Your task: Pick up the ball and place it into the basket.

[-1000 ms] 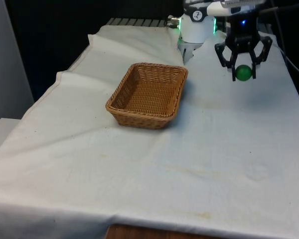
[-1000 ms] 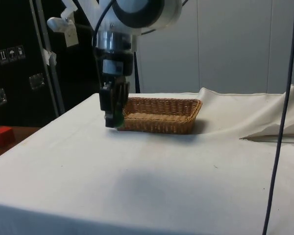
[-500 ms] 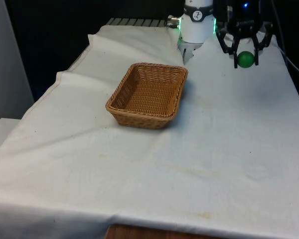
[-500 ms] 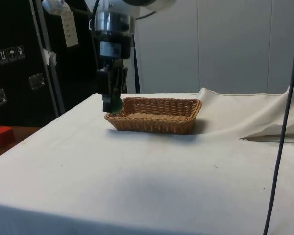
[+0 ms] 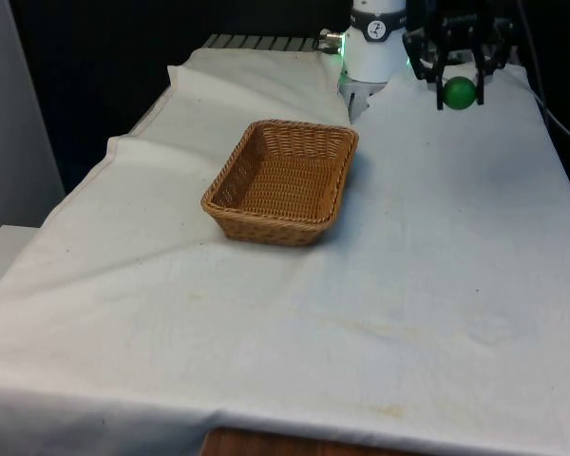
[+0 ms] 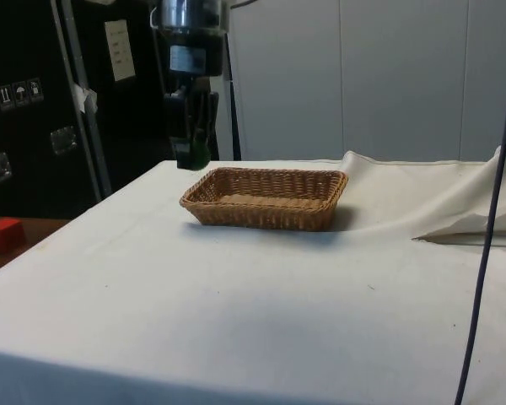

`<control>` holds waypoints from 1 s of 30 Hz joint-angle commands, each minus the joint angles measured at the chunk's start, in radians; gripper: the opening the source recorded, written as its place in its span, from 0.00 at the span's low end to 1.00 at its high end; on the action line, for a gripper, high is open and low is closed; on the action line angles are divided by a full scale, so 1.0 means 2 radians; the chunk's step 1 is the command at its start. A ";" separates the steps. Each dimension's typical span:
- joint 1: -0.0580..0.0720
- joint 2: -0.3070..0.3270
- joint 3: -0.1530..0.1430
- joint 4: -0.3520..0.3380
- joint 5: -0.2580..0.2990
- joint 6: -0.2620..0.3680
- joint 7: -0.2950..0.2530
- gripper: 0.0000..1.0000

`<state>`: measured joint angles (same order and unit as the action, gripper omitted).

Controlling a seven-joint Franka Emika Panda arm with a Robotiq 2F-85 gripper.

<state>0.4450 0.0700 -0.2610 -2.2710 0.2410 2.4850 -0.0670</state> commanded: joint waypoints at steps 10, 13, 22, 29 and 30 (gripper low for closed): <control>-0.003 -0.005 -0.028 0.012 -0.026 -0.030 0.001 0.01; -0.003 -0.005 -0.037 0.012 -0.027 -0.029 -0.005 0.01; -0.005 -0.004 -0.057 0.009 -0.026 -0.026 -0.019 0.01; -0.007 -0.003 -0.075 0.008 -0.026 -0.025 -0.031 0.01; -0.007 -0.003 -0.078 0.008 -0.027 -0.025 -0.032 0.01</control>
<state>0.4340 0.0640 -0.4170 -2.2540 0.1980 2.4330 -0.1360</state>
